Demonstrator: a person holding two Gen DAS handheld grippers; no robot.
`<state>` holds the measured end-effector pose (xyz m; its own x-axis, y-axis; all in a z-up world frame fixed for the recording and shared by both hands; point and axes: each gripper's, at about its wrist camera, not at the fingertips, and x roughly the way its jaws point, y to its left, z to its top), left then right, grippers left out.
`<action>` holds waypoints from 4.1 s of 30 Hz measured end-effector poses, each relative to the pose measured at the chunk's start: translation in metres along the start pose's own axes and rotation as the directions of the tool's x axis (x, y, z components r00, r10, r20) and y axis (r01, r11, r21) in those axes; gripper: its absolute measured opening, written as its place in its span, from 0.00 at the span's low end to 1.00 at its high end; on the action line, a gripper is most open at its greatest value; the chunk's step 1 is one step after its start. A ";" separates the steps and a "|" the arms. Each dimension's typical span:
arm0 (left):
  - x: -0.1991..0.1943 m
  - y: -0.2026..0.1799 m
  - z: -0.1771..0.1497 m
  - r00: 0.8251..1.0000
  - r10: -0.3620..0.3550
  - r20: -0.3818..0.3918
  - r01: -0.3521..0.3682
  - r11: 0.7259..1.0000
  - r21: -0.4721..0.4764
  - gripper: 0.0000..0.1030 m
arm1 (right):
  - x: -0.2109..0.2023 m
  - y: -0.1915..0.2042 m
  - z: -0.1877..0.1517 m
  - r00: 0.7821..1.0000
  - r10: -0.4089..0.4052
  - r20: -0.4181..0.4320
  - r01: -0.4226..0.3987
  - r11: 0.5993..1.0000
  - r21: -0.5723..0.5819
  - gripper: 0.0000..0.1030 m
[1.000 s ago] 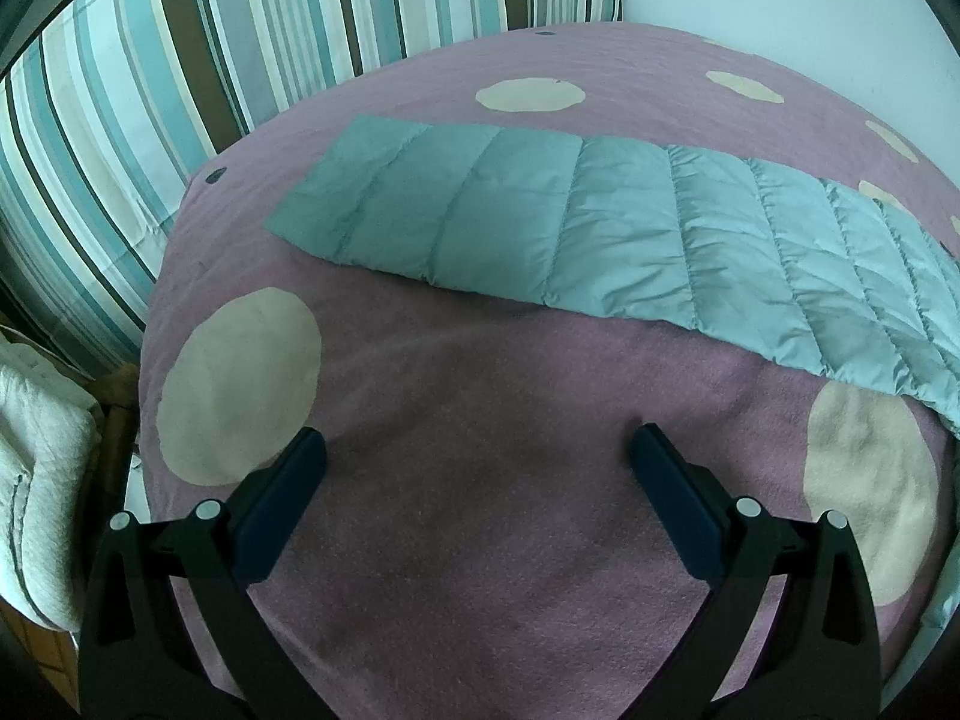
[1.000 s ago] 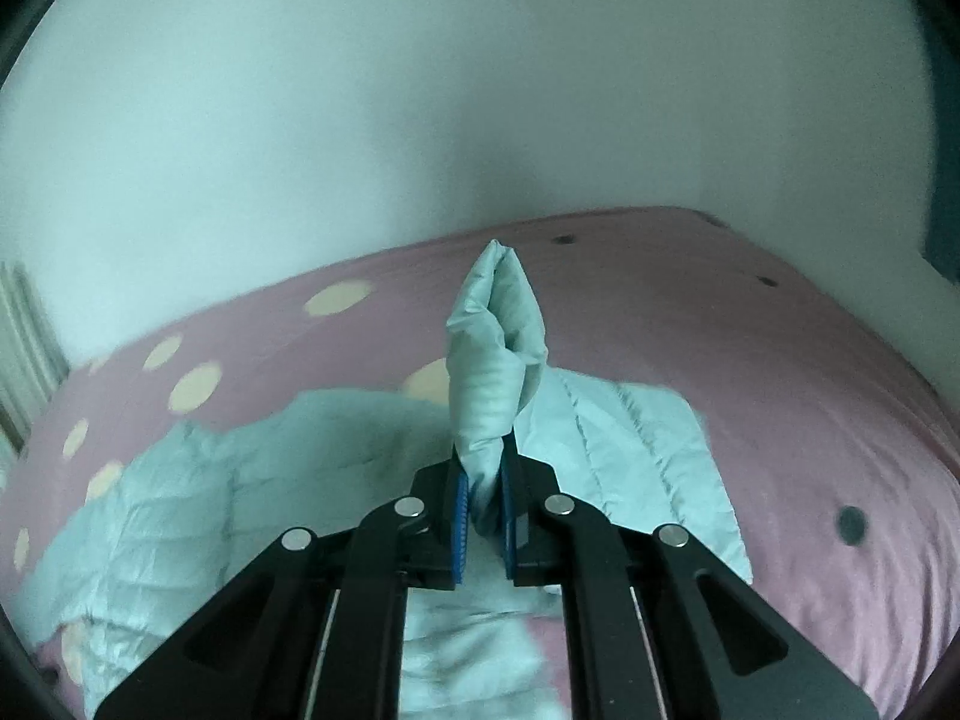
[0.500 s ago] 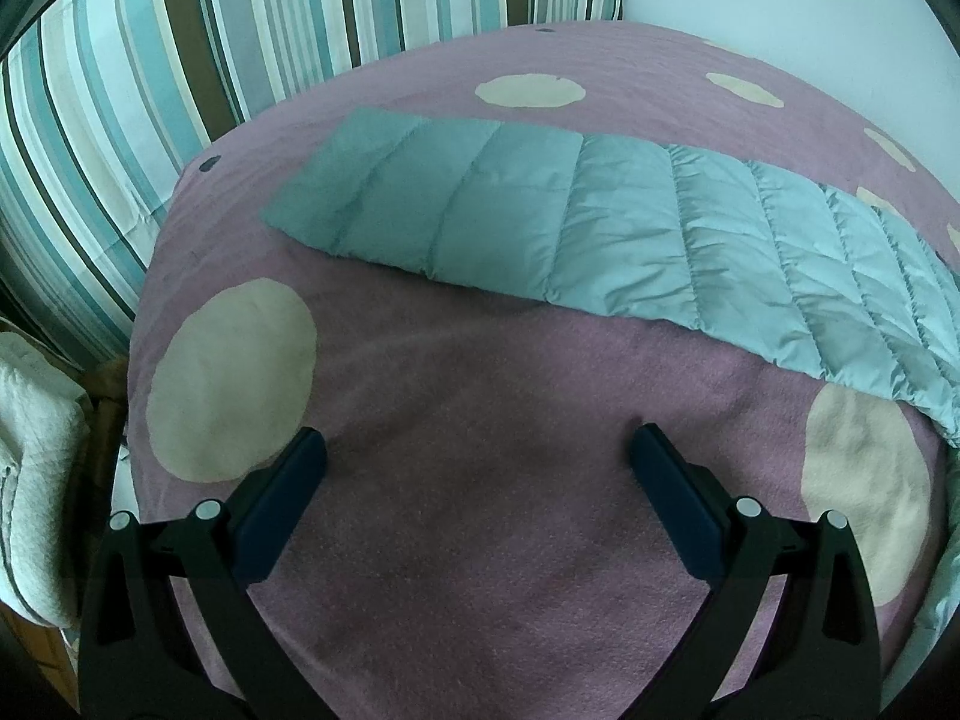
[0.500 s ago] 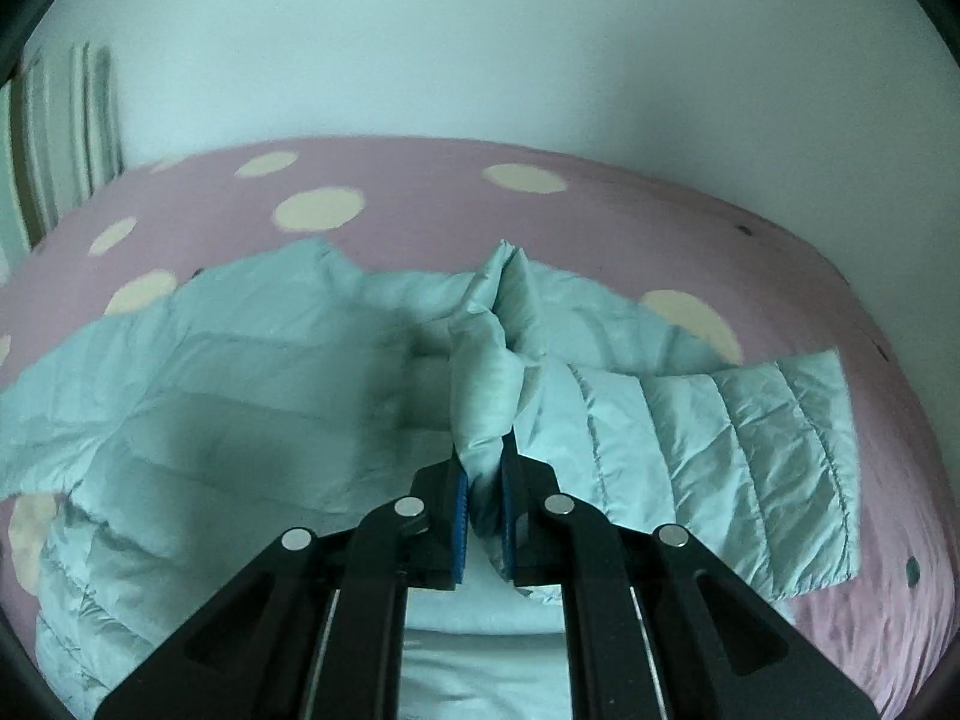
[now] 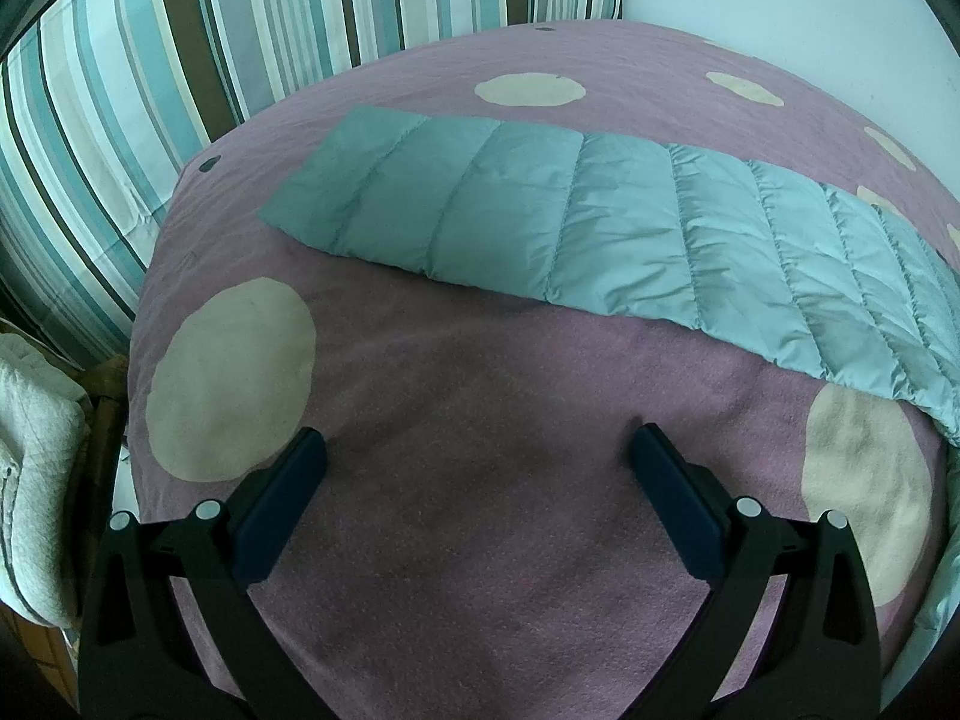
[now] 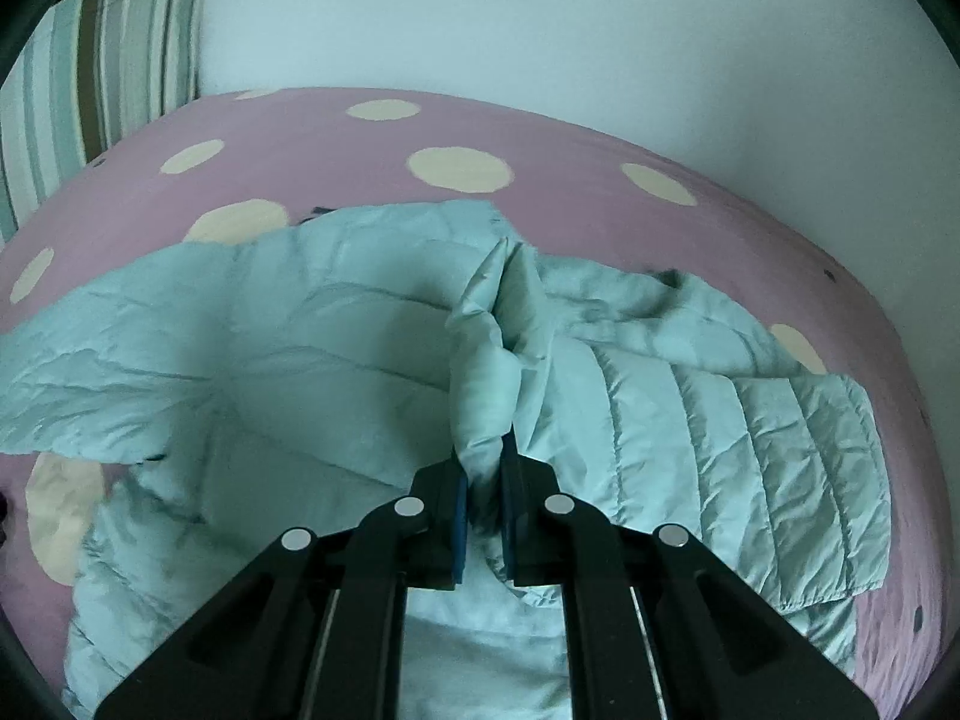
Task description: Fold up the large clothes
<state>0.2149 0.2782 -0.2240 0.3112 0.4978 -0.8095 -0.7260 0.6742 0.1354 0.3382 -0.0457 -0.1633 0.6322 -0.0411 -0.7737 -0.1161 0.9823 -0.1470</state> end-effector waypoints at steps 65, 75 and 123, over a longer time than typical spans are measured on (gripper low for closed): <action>0.000 0.007 0.001 0.999 -0.052 -0.004 0.052 0.999 -0.003 0.98 | 0.002 -0.287 -0.144 0.927 -0.285 -0.245 0.361 0.856 0.370 0.54; -0.011 0.059 0.029 0.992 -0.126 0.026 0.127 0.991 -0.034 0.98 | 0.004 -0.288 -0.147 0.916 -0.329 -0.232 0.395 0.844 0.362 0.62; -0.099 -0.156 0.056 0.908 -0.407 0.096 0.336 0.846 0.414 0.04 | 0.008 -0.287 -0.154 0.913 -0.350 -0.209 0.406 0.832 0.378 0.69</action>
<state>0.3320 0.1541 -0.1331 0.6369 0.2299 -0.7358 -0.2564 0.9633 0.0791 0.2585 -0.3563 -0.2223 0.4575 -0.4199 -0.7838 0.4495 0.8698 -0.2035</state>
